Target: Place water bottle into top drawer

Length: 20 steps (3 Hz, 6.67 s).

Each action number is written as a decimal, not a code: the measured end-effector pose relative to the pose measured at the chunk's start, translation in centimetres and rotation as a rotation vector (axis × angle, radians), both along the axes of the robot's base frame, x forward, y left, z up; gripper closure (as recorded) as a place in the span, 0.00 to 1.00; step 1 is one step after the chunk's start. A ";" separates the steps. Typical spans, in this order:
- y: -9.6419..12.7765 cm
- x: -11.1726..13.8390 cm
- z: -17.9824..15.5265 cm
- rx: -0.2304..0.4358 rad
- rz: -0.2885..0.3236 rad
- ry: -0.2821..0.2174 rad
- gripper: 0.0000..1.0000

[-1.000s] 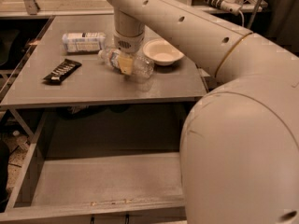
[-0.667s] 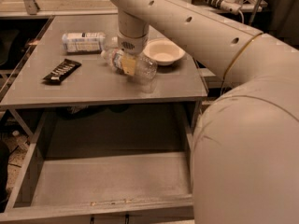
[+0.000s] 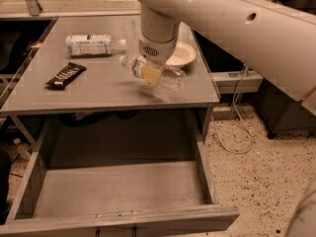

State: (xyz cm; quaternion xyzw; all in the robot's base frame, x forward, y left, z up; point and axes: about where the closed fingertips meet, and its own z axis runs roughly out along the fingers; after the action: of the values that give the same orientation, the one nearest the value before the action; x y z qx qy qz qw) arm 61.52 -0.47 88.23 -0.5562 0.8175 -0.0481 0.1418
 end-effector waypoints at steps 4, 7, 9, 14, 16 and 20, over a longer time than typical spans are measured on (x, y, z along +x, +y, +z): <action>-2.3 -9.7 2.1 0.028 -0.086 0.003 1.00; -0.9 -14.9 0.6 0.028 -0.121 0.062 1.00; 1.0 -18.7 -3.4 0.047 -0.113 0.164 1.00; 9.5 -18.5 -20.0 0.158 -0.191 0.320 1.00; 12.9 -18.6 -23.4 0.197 -0.164 0.359 1.00; 13.5 -18.9 -23.9 0.211 -0.147 0.374 0.35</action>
Offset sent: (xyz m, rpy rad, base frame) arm 0.0147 -0.0068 0.0131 0.0377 -0.0363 0.0251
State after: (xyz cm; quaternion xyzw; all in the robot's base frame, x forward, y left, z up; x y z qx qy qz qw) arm 42.62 12.99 64.31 -0.4763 0.8684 0.1315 0.0413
